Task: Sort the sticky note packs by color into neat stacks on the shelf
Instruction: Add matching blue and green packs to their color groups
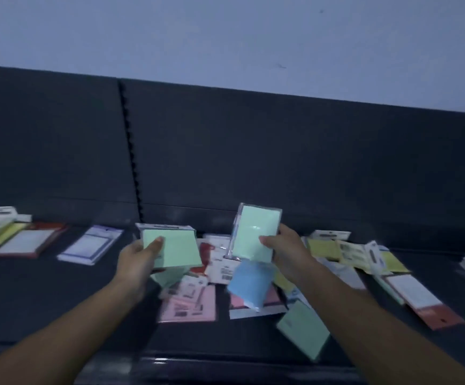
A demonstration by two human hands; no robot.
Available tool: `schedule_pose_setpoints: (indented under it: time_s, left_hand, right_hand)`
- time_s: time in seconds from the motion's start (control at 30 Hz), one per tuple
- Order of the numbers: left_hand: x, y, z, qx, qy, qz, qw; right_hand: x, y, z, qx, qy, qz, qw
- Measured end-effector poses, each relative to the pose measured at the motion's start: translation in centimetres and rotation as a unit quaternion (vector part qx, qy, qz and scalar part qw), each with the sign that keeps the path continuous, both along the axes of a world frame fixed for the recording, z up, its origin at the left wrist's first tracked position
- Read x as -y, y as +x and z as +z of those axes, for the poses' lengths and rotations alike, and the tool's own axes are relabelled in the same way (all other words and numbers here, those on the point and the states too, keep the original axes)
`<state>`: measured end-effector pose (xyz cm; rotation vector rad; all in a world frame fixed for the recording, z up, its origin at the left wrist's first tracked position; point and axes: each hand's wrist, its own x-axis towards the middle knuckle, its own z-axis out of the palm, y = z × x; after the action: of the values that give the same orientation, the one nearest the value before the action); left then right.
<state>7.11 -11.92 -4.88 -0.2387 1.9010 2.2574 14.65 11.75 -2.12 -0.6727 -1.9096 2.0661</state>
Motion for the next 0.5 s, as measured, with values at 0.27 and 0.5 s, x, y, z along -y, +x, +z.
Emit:
schedule_pose_setpoints:
  time_s: [0.27,0.5]
  left_hand:
    - [19.9,0.5,1.3,-0.028,-0.068,0.074,0.995]
    - [35.3,1.8,0.9,-0.017,-0.052,0.133,0.990]
  right_hand:
    - [21.0,-6.0,0.4,0.005,-0.140,0.101,0.985]
    - [39.0,-9.4,-1.3,0.044,-0.163,0.135,0.976]
